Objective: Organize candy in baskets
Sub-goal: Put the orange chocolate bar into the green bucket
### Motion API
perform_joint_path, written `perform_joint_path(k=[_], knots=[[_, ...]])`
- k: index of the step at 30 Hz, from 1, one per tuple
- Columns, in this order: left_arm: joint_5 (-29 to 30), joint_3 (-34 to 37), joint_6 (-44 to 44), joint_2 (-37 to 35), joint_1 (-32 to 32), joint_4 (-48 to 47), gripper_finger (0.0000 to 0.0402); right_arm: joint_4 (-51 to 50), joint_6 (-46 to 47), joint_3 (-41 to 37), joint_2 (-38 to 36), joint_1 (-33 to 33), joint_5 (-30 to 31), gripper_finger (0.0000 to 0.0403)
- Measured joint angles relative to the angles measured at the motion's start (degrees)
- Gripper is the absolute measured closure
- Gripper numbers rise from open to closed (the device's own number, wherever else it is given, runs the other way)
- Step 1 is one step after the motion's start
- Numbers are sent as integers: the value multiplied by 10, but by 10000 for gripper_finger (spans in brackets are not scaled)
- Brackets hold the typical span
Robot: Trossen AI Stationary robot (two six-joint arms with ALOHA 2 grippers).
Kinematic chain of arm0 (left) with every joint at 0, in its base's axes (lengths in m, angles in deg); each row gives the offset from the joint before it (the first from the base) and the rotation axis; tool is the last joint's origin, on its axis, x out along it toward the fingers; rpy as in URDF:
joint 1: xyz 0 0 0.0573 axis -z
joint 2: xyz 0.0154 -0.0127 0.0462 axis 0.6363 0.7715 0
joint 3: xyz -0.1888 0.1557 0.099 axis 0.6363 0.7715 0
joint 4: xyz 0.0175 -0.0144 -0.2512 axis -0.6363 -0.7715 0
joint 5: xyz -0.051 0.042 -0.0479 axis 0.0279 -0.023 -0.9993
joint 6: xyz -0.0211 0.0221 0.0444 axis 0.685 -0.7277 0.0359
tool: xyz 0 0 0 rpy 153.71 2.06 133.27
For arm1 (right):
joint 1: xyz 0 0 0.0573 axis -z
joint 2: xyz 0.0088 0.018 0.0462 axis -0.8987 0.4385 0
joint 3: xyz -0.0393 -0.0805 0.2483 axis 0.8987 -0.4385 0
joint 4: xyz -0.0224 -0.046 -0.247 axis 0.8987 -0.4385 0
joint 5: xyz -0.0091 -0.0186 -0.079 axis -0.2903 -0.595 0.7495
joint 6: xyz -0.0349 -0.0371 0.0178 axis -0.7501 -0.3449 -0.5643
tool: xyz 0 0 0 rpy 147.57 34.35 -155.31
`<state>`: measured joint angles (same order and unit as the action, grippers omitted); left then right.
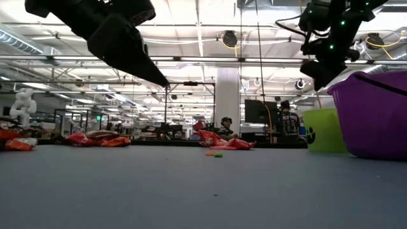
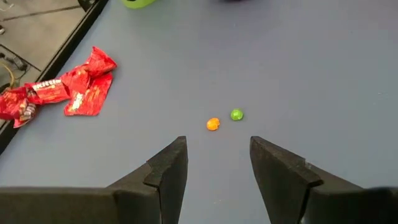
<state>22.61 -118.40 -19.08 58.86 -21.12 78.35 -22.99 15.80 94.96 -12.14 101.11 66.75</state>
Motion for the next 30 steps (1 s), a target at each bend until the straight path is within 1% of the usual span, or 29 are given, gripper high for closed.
perform_joint_path(k=[4,8,11,15,18,20,22,24,30], knots=[[0,-18,3,-4,2,-38,221,42,-4,0,-18,-22,-84,217],[-4,-53,34,-21,6,-127,221,116,-9,0,-32,-66,-200,209],[-14,-74,80,-39,6,-217,221,175,-10,-1,-32,-110,-252,210],[-40,-94,180,-57,6,-360,221,264,-14,-21,-21,-171,-266,214],[-95,-95,261,-61,6,-450,221,318,-14,-39,-8,-210,-266,216],[-143,-94,295,-61,9,-496,221,340,-14,-48,3,-233,-266,216],[-188,-92,309,-60,13,-536,221,364,-12,-58,17,-256,-266,216],[-213,-90,318,-59,17,-568,221,387,-11,-67,31,-274,-266,216],[-235,-79,320,-59,32,-654,221,434,-15,-75,79,-312,-264,216]])
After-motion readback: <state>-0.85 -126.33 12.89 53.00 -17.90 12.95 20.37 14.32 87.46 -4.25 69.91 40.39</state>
